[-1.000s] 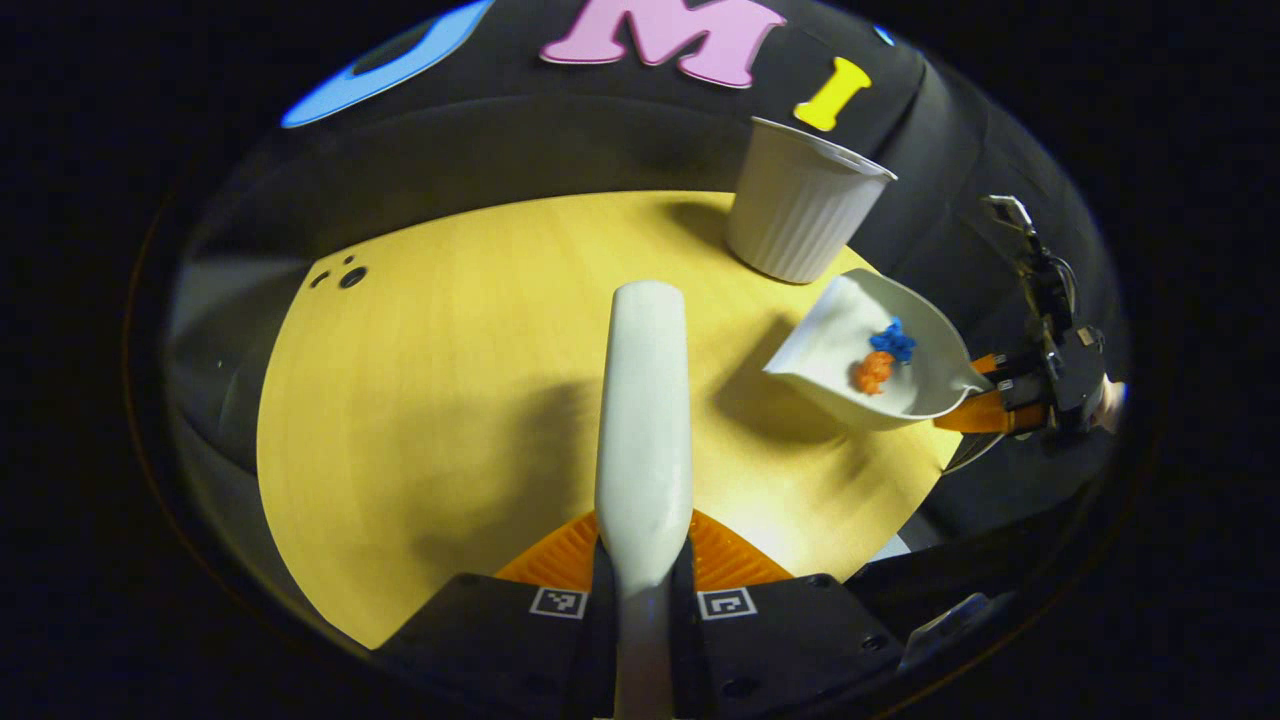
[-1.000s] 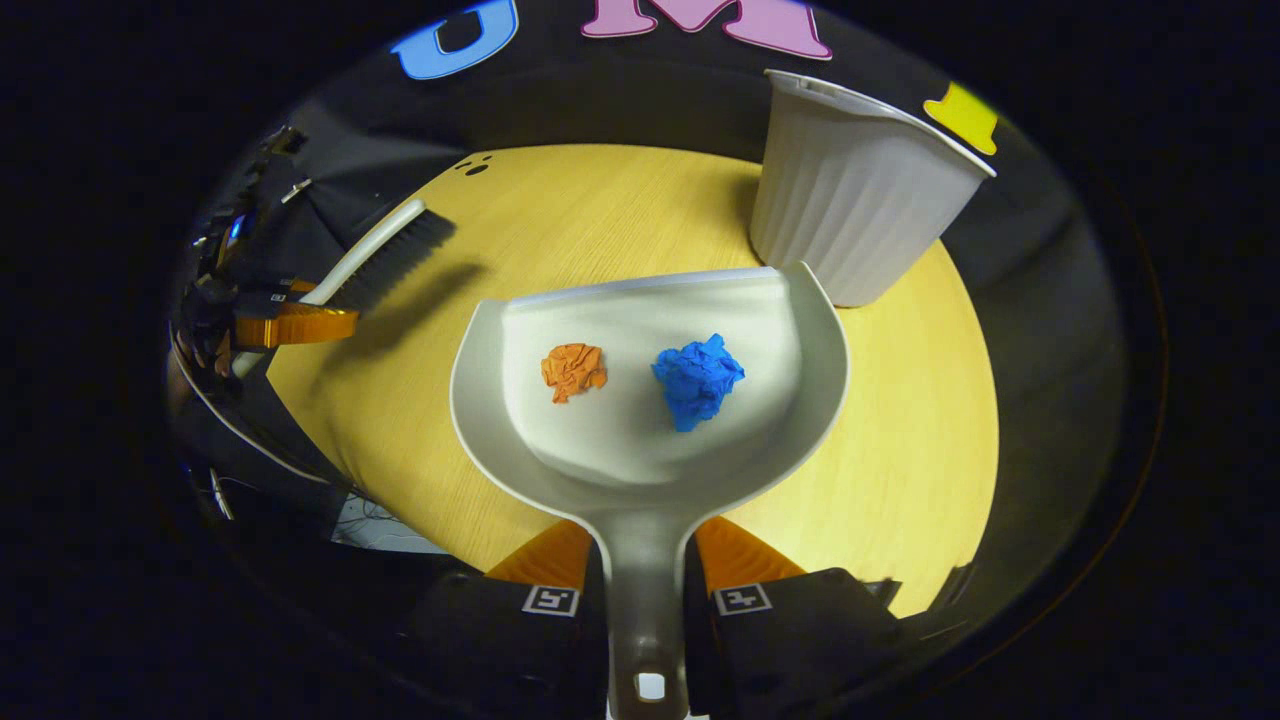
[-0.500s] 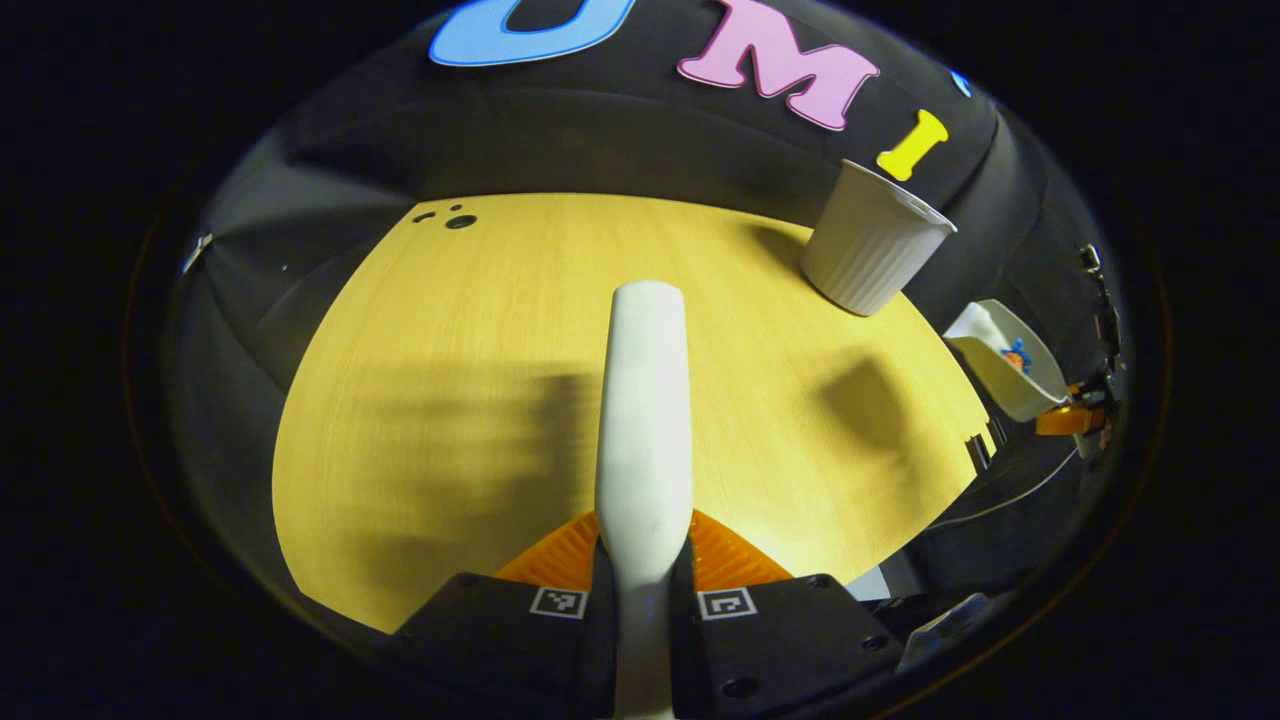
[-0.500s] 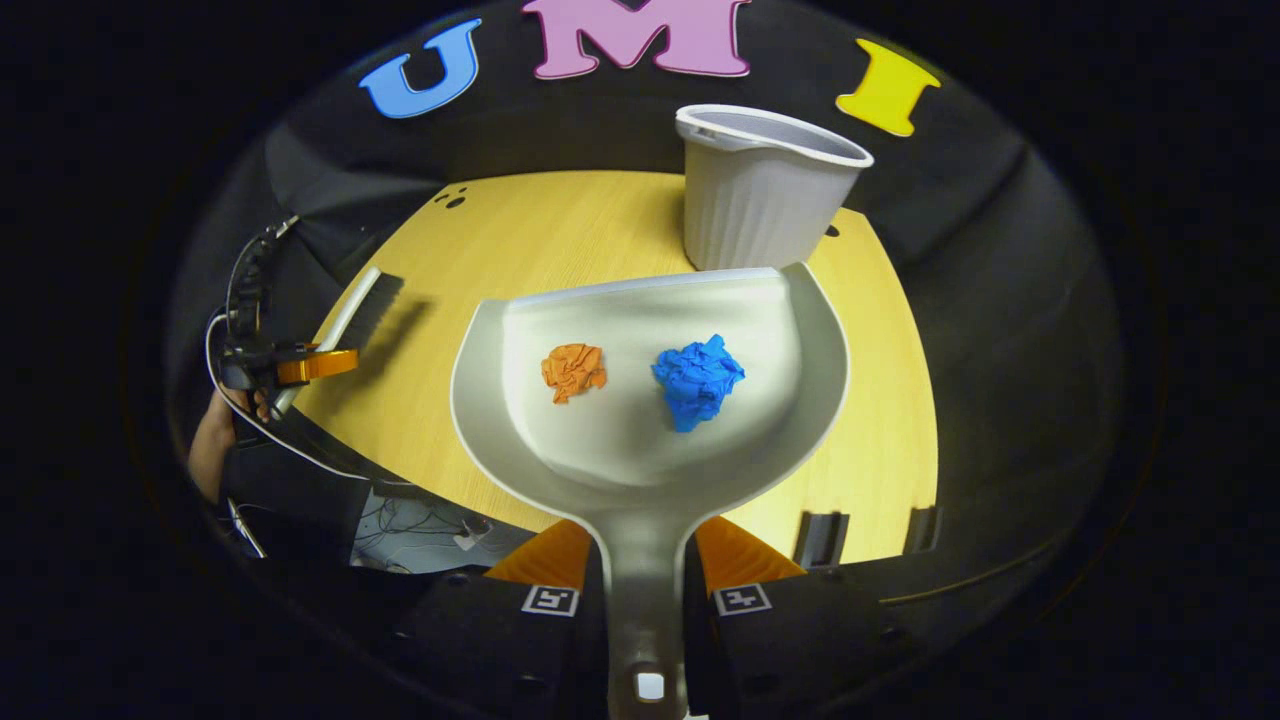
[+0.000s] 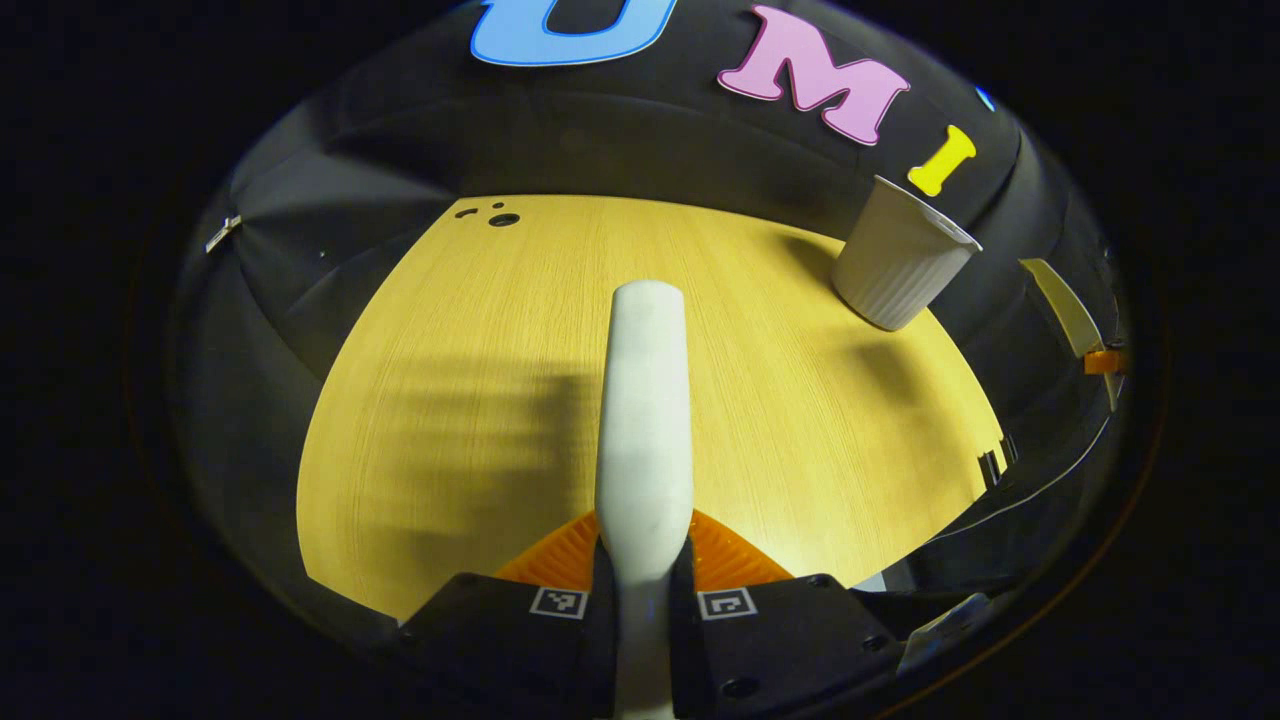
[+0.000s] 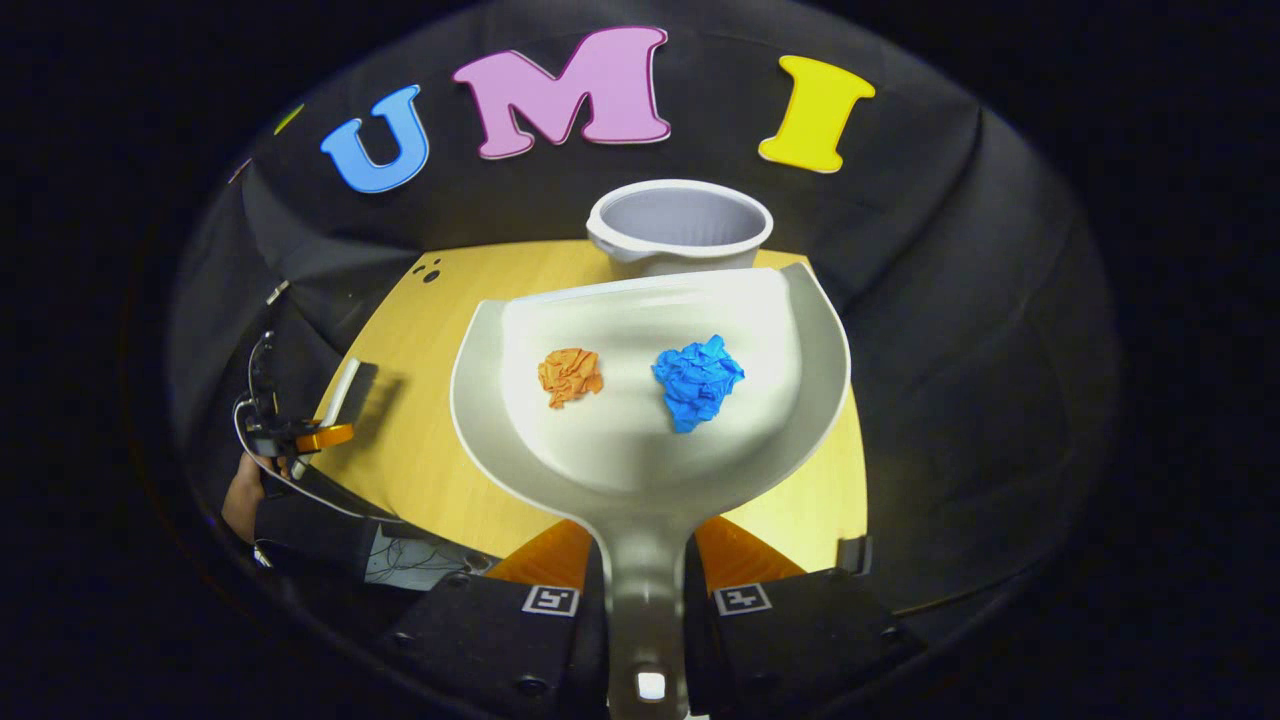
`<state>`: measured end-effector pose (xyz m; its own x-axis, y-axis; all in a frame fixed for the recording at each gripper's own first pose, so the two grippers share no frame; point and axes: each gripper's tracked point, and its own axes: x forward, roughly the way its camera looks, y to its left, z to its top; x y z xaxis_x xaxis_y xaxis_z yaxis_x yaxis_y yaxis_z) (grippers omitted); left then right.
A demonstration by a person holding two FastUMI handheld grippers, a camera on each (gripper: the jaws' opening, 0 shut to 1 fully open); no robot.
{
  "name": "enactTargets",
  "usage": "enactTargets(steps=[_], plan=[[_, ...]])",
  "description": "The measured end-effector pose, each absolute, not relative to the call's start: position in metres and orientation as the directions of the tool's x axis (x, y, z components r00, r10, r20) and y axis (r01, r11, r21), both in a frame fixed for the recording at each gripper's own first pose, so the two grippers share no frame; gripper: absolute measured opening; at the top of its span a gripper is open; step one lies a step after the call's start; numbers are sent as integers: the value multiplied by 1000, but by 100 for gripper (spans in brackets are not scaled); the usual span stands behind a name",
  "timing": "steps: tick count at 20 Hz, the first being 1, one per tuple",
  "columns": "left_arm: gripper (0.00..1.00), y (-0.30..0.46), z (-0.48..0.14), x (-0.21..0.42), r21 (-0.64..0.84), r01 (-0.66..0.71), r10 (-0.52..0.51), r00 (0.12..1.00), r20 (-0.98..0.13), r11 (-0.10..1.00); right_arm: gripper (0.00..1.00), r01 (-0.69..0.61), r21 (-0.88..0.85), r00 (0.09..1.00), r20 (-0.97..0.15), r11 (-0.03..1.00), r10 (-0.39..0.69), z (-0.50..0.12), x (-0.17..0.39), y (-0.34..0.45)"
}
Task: Pick up the small broom and dustpan from the desktop, sweep the trash into the dustpan with the broom, and then empty the trash into the garbage bin.
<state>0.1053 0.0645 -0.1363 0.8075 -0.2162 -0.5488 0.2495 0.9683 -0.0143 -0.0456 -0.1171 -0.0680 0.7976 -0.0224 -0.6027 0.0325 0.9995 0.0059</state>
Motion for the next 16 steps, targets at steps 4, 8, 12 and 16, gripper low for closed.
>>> enactTargets(steps=[4, 8, 12, 16], plan=[[26, 50, -131, 115, -14, 228, -198, 811, -550, 974, 34, 50, -28, 834, -549, 998, -58, -42, -13, -144], [26, 40, -119, 124, -54, 192, -191, 820, -540, 980, 34, 79, -51, 853, -514, 996, -94, -29, 28, -164], [26, 38, -110, 129, -43, 176, -171, 827, -536, 984, 34, 79, -124, 873, -471, 989, -129, -19, 62, -176], [26, 39, -103, 132, -42, 166, -162, 828, -537, 985, 34, 103, -220, 881, -433, 970, -191, -18, 114, -189]])
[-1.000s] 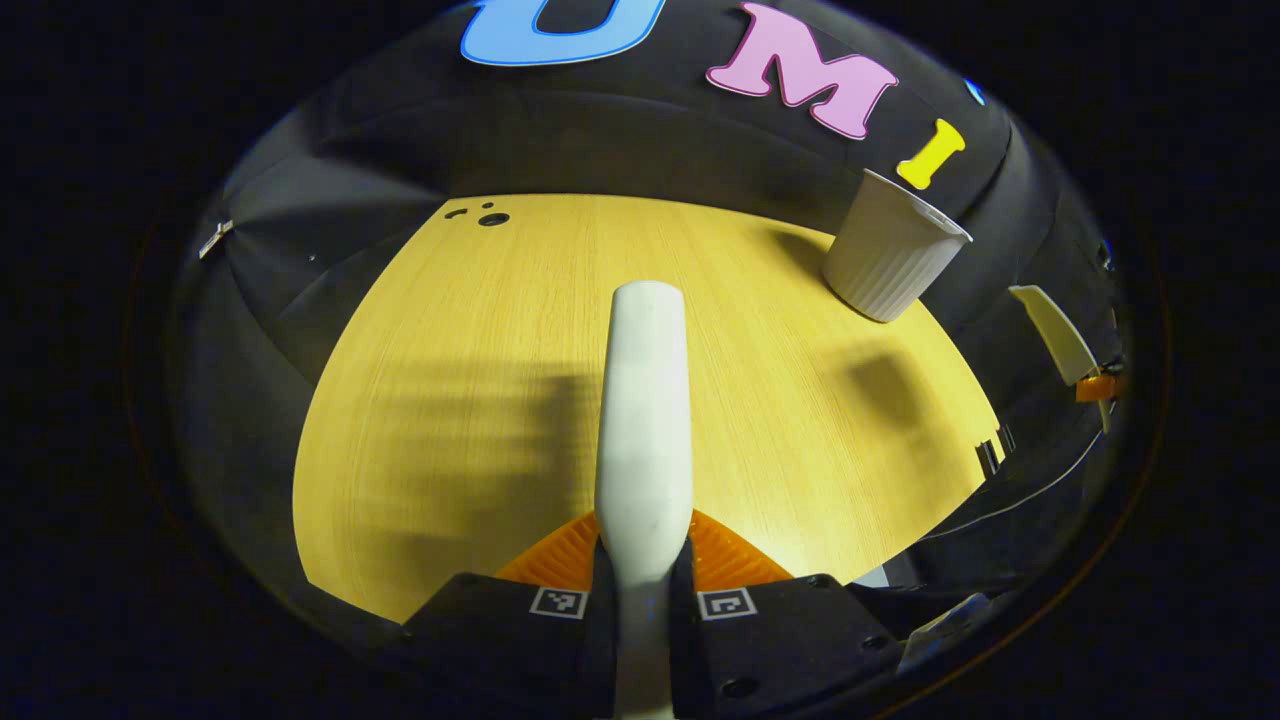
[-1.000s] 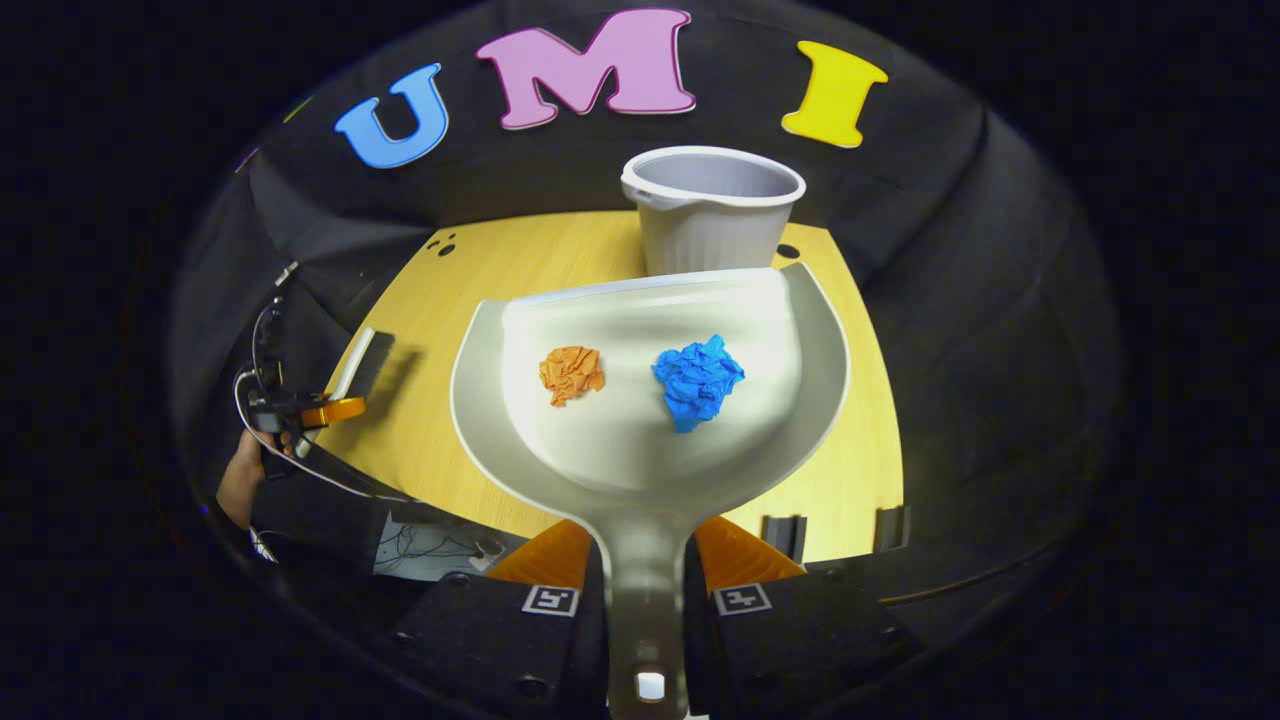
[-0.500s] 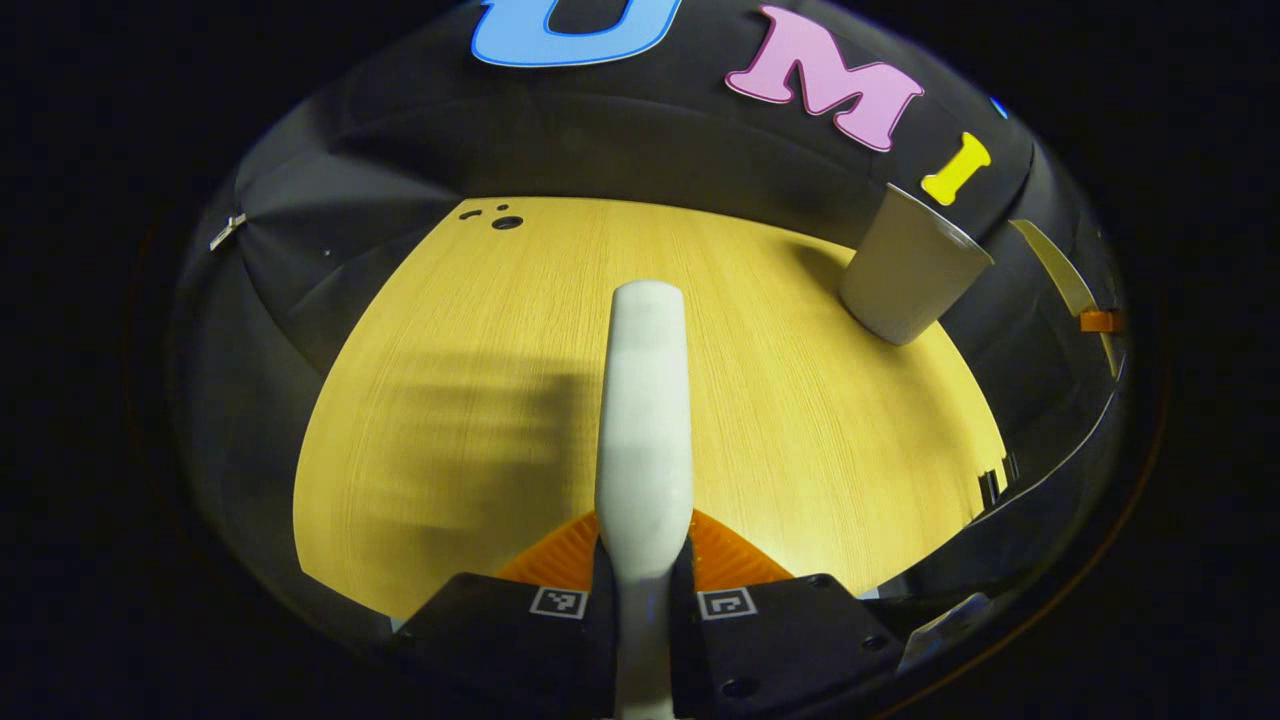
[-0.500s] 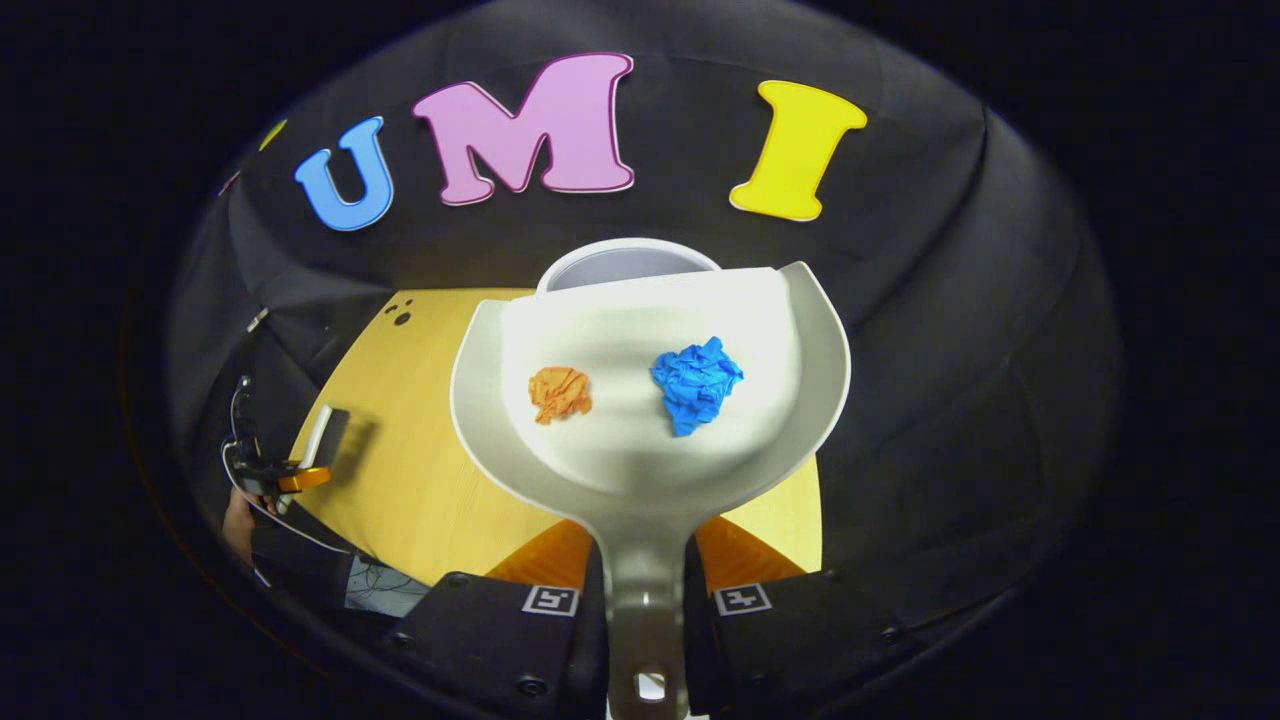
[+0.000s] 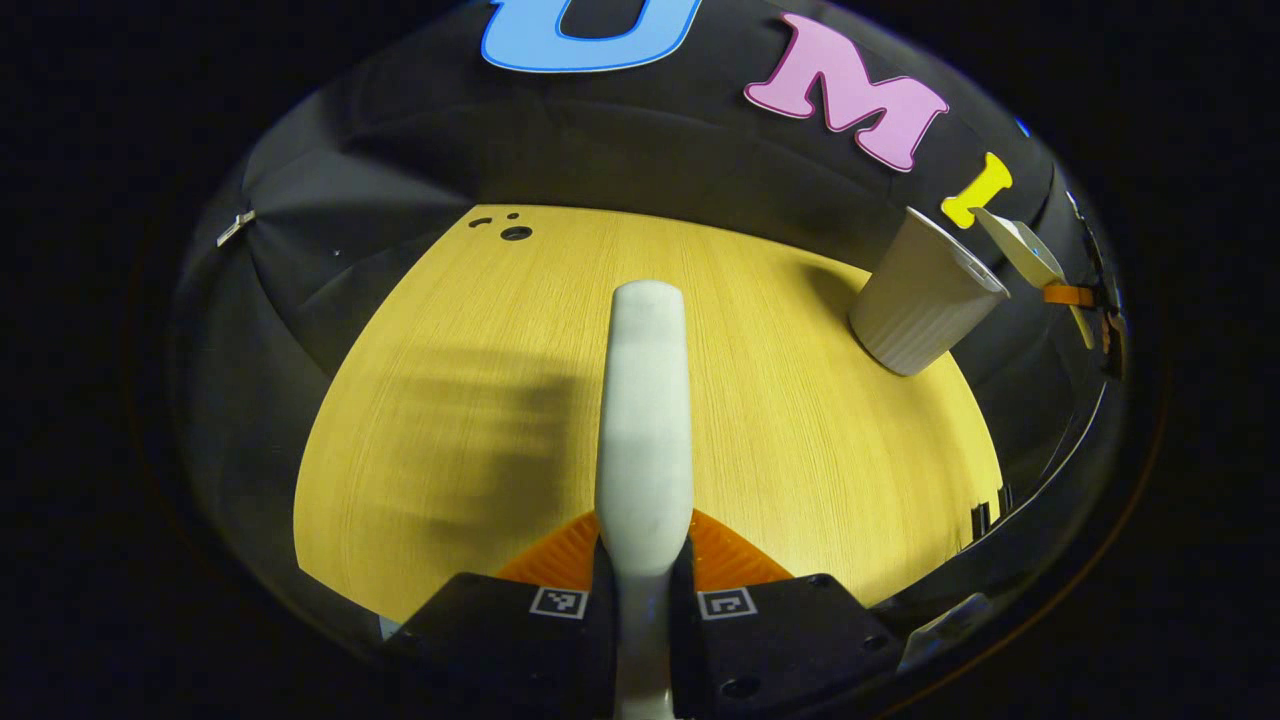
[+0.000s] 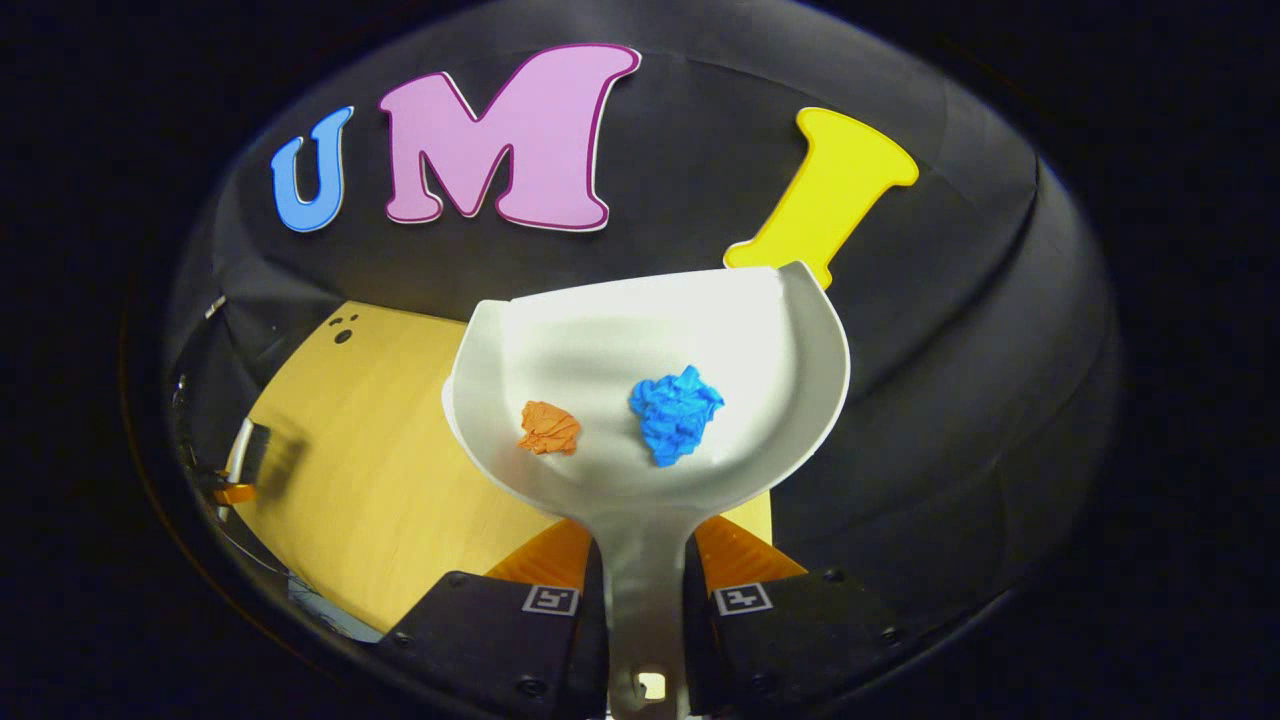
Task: Pick up the small broom and dustpan from the desktop, sweep the trash into the dustpan with the broom, and then empty the trash into the garbage bin.
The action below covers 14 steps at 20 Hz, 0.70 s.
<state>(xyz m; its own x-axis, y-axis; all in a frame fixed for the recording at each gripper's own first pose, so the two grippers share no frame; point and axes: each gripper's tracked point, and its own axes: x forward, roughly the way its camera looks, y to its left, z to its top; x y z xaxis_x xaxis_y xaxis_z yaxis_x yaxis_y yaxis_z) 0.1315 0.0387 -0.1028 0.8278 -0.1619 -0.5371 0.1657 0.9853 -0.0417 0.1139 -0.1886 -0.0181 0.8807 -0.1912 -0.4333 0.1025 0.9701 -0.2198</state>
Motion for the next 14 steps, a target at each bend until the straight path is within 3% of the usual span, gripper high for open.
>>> enactTargets(steps=[5, 12, 13, 14], plan=[[26, 42, -103, 131, -36, 160, -154, 824, -545, 986, 34, 145, -290, 880, -399, 946, -257, -24, 143, -199], [24, 45, -104, 130, -49, 150, -152, 812, -563, 987, 35, 255, -486, 893, -214, 836, -397, -20, 166, -217], [26, 45, -104, 129, -44, 153, -151, 811, -565, 987, 39, 254, -529, 890, -200, 810, -409, -23, 168, -218], [24, 44, -103, 129, -38, 155, -149, 810, -568, 987, 35, 253, -573, 888, -182, 780, -422, -26, 169, -220]])
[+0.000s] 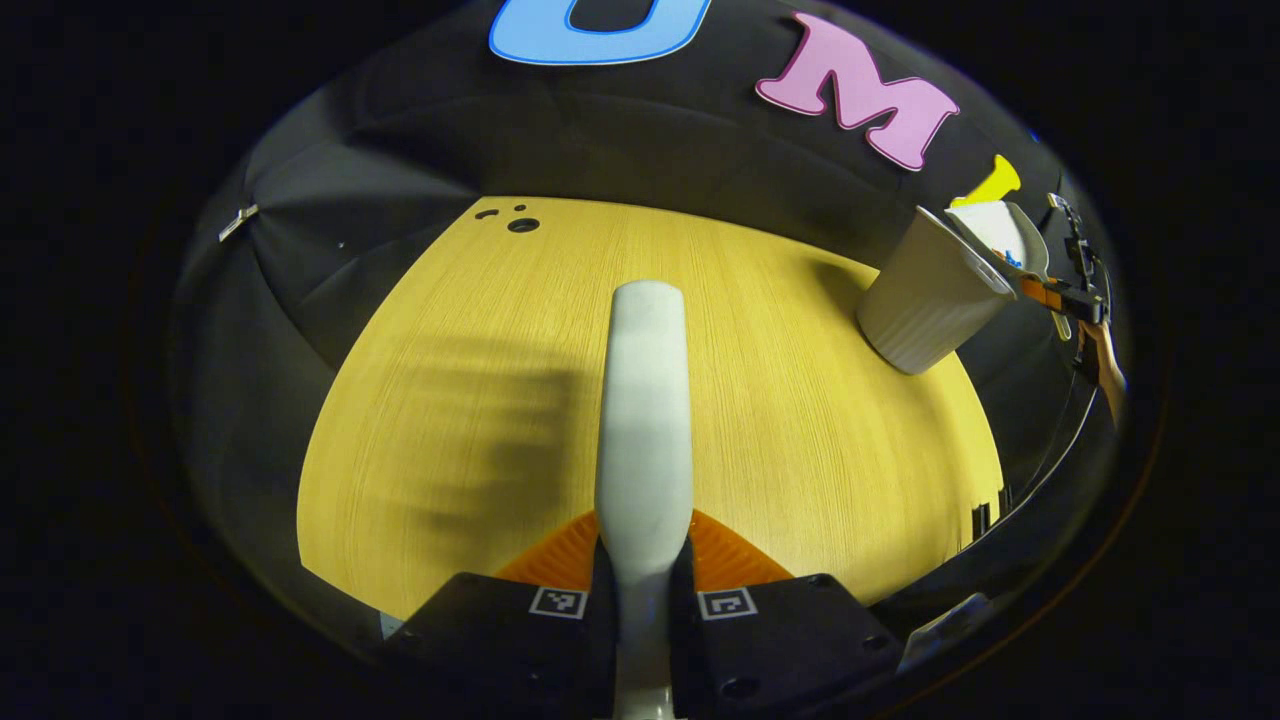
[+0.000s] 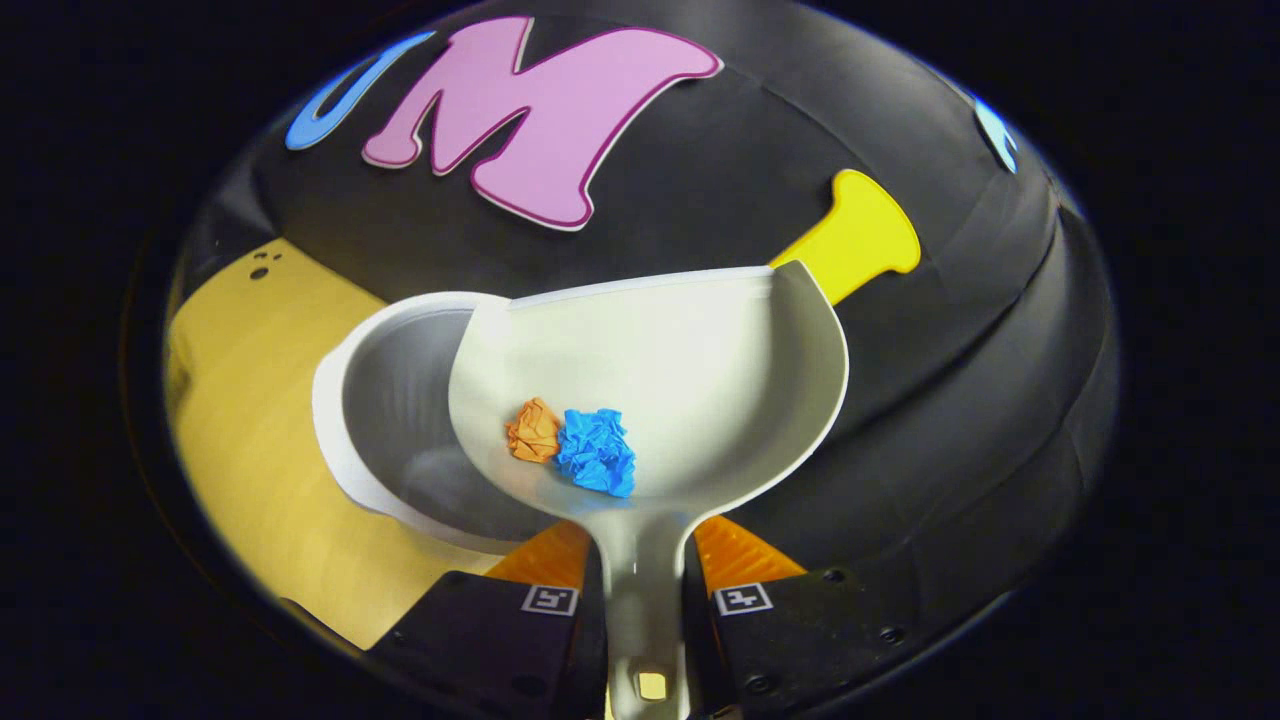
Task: Pick up the small broom and dustpan from the desktop, sweep the trash into the dustpan with the broom, and then empty the trash into the garbage bin.
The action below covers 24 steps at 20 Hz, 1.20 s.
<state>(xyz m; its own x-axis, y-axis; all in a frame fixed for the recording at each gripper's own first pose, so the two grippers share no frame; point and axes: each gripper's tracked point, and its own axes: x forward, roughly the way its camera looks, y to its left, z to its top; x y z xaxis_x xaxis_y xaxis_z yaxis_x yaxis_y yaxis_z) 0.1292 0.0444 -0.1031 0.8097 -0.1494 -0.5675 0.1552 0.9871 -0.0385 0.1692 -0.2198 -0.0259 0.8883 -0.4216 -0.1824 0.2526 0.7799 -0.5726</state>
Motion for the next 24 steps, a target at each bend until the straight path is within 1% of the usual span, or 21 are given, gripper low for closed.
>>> enactTargets(steps=[1, 2, 4, 6, 7, 8, 9, 11, 14, 17, 20, 21, 24], plan=[[24, 44, -103, 129, -34, 158, -149, 808, -570, 987, 39, 250, -620, 886, -163, 744, -434, -29, 171, -222], [26, 43, -102, 128, -32, 160, -149, 806, -573, 987, 34, 244, -665, 885, -146, 706, -443, -32, 173, -224], [26, 40, -100, 127, -24, 167, -150, 803, -577, 986, 34, 247, -748, 880, -92, 616, -465, -27, 173, -230], [26, 38, -100, 127, -14, 174, -149, 797, -585, 985, 34, 251, -783, 881, -59, 569, -470, -23, 166, -239], [24, 37, -101, 127, -10, 177, -149, 793, -590, 984, 30, 252, -793, 880, -52, 555, -473, -22, 163, -245], [24, 35, -101, 126, -7, 181, -150, 789, -596, 983, 34, 251, -804, 875, -50, 540, -481, -20, 158, -251], [26, 33, -101, 126, -5, 185, -151, 786, -599, 983, 35, 251, -816, 871, -44, 521, -489, -18, 155, -256], [26, 29, -101, 126, 3, 195, -154, 783, -603, 981, 34, 233, -853, 860, -43, 467, -508, -19, 156, -261], [26, 23, -100, 127, 13, 209, -158, 777, -609, 978, 34, 185, -896, 866, -46, 404, -499, -14, 167, -260], [26, 17, -101, 127, 15, 217, -164, 775, -610, 976, 34, 145, -939, 873, -26, 311, -488, -11, 170, -257], [24, 12, -100, 126, 15, 229, -172, 773, -610, 973, 34, 125, -966, 875, -1, 228, -483, -9, 169, -254], [26, 11, -101, 126, 14, 231, -175, 772, -611, 973, 34, 118, -972, 875, 5, 203, -484, -9, 168, -253], [26, 8, -102, 126, 6, 234, -182, 770, -612, 972, 34, 87, -986, 876, 7, 144, -483, -8, 171, -249]])
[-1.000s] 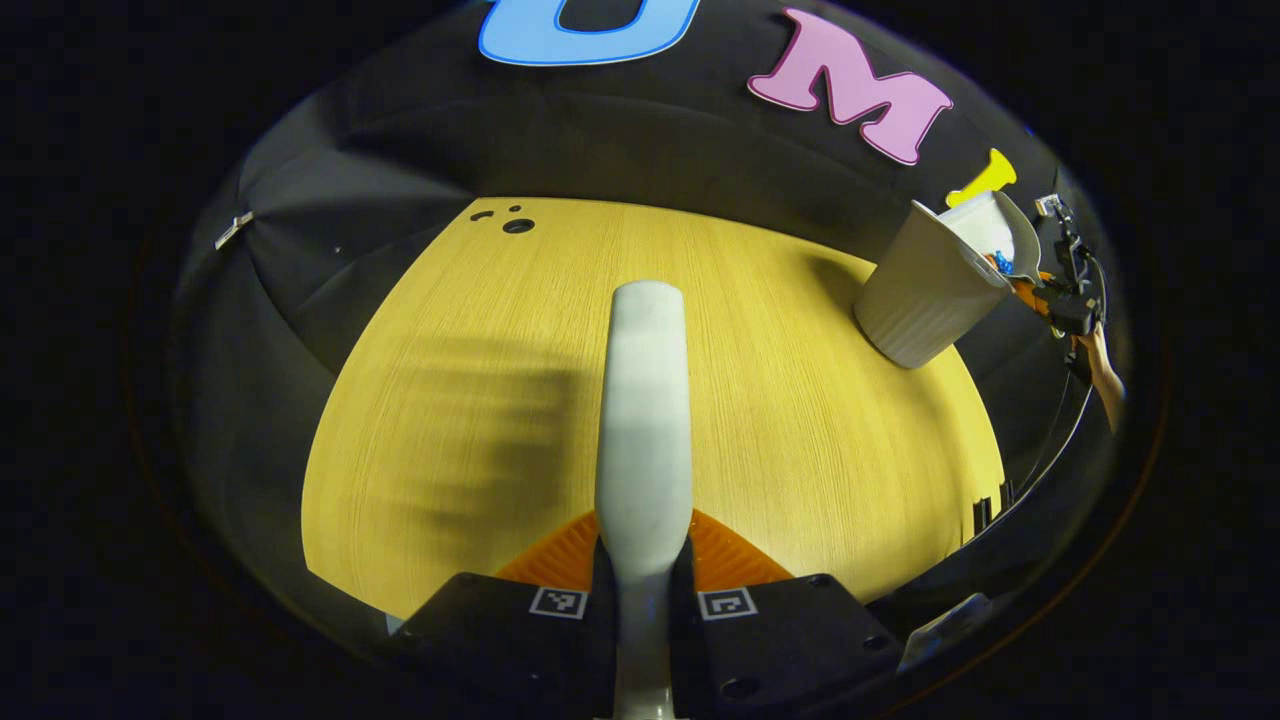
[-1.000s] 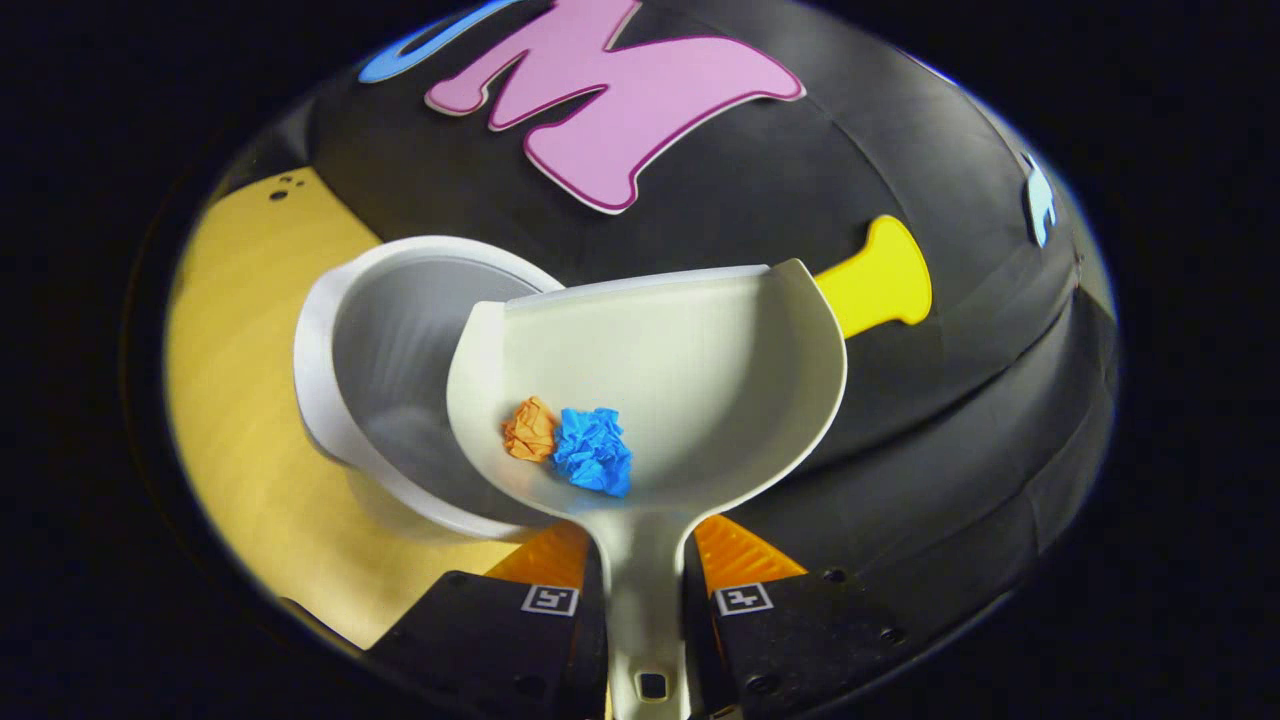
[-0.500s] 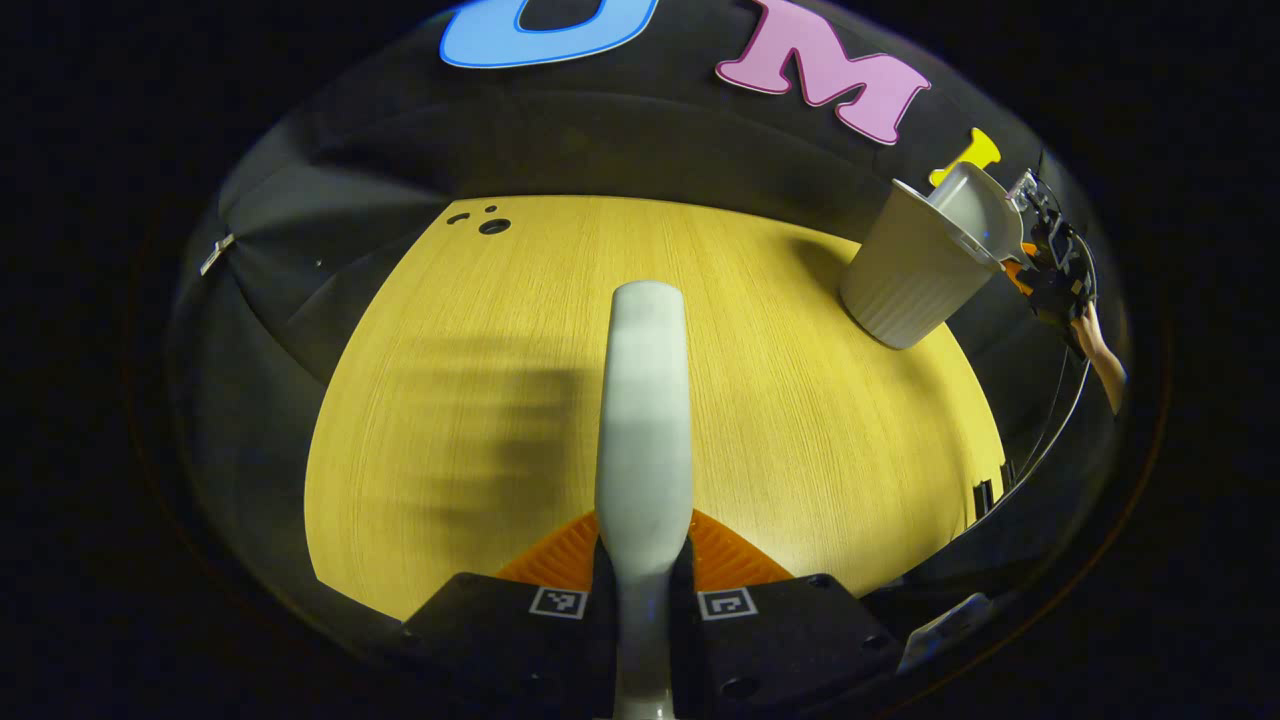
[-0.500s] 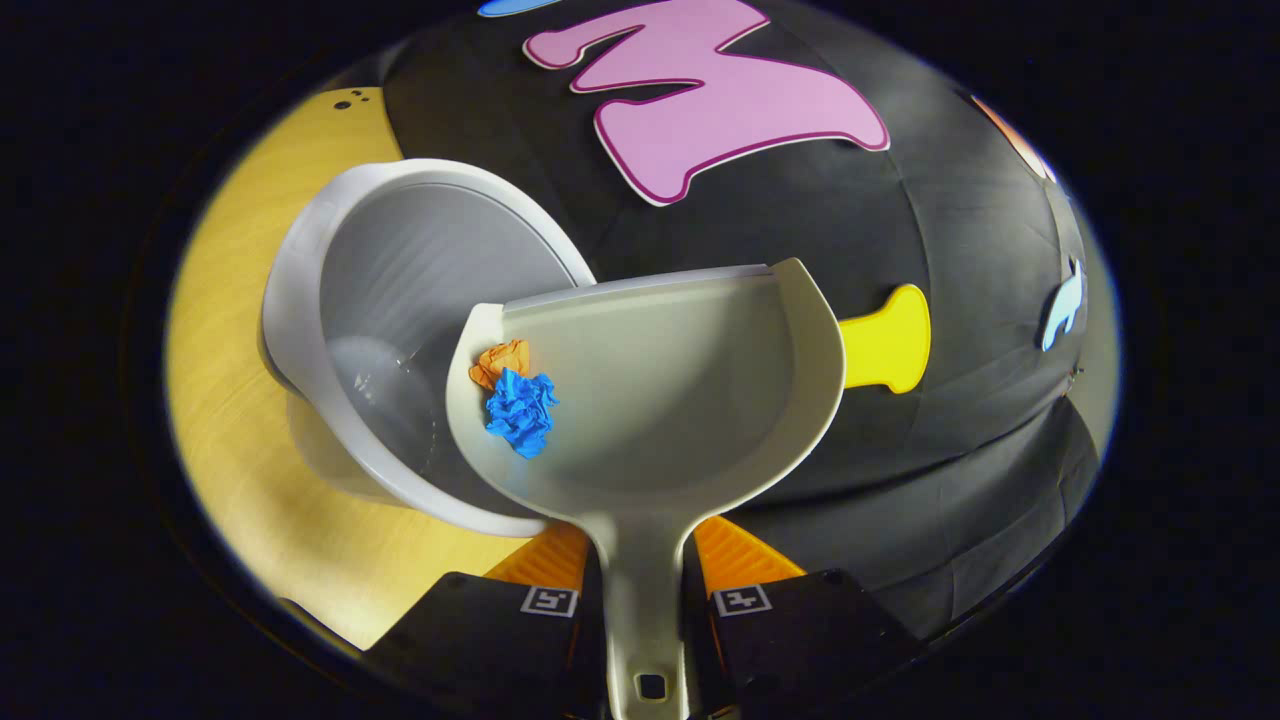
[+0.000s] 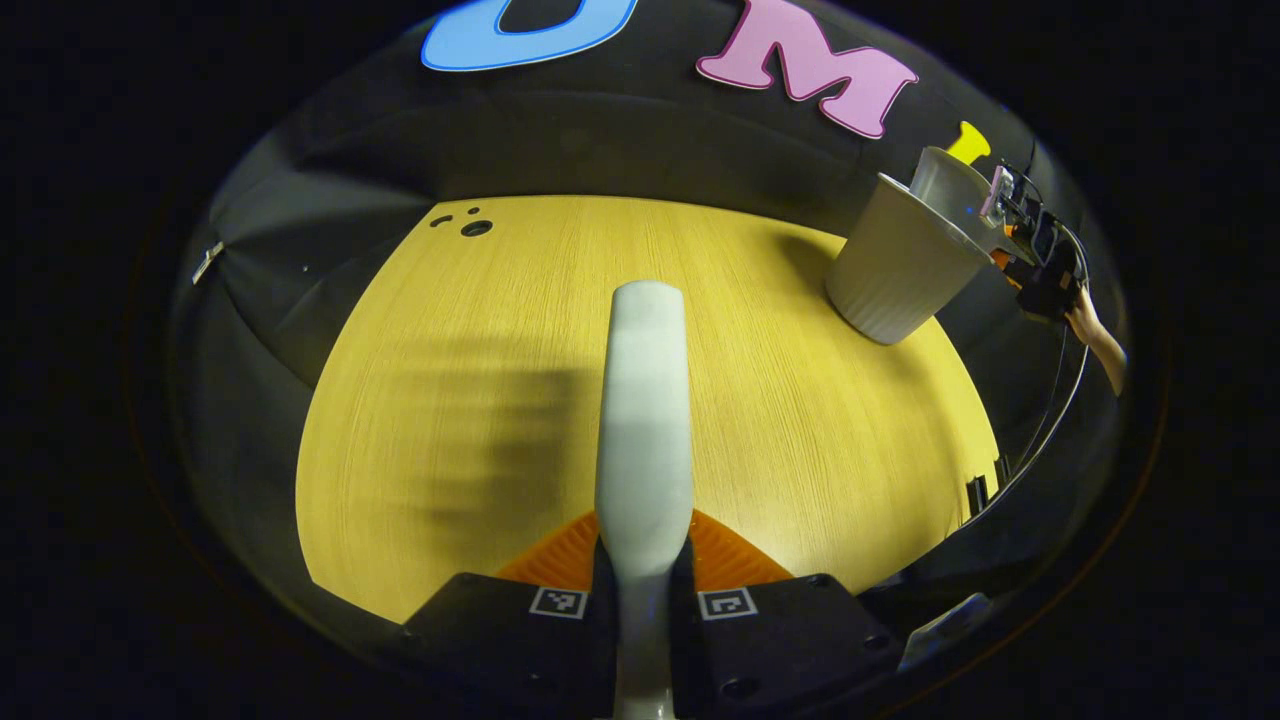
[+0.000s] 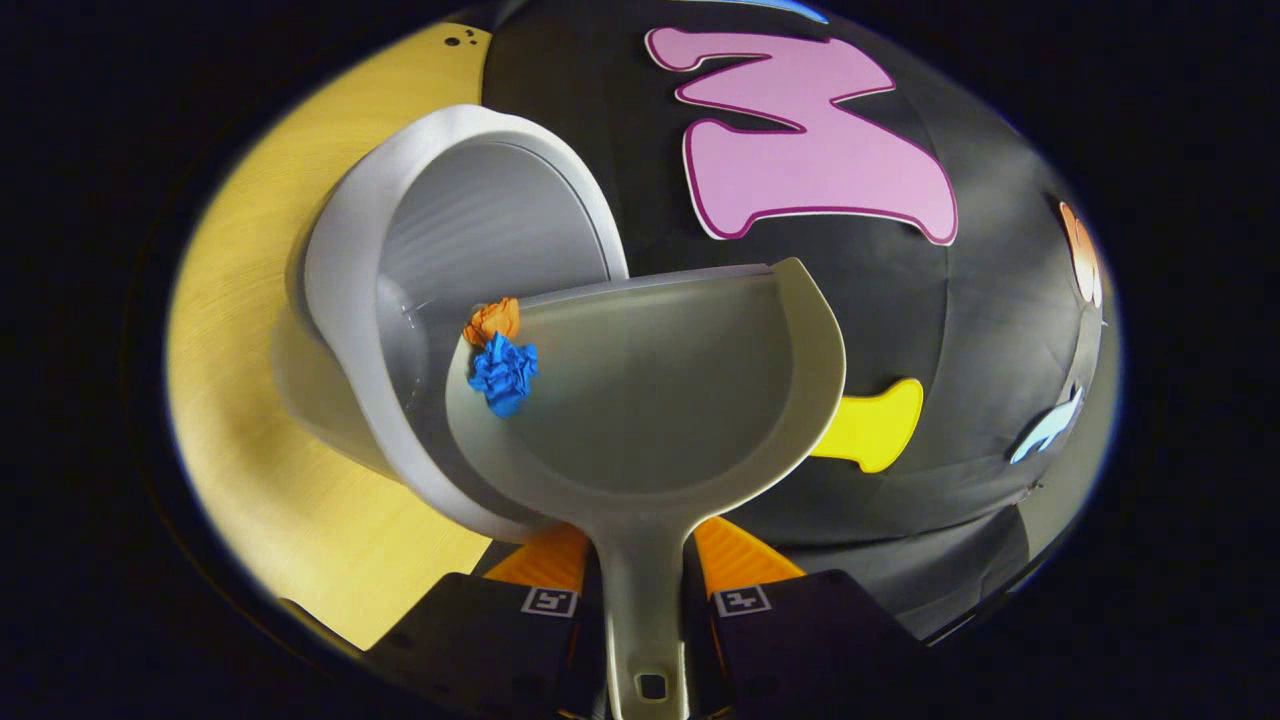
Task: Pick up the small broom and dustpan from the desktop, sweep the trash into the dustpan with the broom, and then empty the trash into the garbage bin.
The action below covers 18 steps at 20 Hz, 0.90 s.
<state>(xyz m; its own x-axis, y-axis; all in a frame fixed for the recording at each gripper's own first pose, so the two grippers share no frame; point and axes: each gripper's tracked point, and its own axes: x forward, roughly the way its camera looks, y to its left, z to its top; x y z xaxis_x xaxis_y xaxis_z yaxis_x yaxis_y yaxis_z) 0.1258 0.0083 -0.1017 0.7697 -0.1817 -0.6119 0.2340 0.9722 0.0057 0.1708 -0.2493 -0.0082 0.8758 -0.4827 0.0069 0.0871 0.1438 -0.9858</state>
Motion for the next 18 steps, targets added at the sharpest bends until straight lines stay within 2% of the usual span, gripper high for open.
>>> enactTargets(steps=[4, 7, 12, 17, 18], plan=[[26, 3, -101, 125, 4, 243, -190, 770, -609, 970, 34, 40, -997, 878, 6, 61, -478, -8, 172, -246], [26, 2, -101, 125, 5, 250, -196, 772, -605, 968, 35, 30, -995, 875, -22, 99, -484, -9, 170, -245], [26, 1, -90, 124, 22, 240, -185, 798, -574, 970, 34, 68, -965, 870, -67, 253, -488, 1, 165, -240], [26, 7, -75, 122, 44, 213, -160, 840, -518, 976, 35, 194, -850, 870, -81, 490, -486, 49, 148, -233], [26, 9, -71, 123, 58, 206, -150, 854, -497, 977, 38, 220, -809, 869, -91, 545, -486, 57, 144, -233]])
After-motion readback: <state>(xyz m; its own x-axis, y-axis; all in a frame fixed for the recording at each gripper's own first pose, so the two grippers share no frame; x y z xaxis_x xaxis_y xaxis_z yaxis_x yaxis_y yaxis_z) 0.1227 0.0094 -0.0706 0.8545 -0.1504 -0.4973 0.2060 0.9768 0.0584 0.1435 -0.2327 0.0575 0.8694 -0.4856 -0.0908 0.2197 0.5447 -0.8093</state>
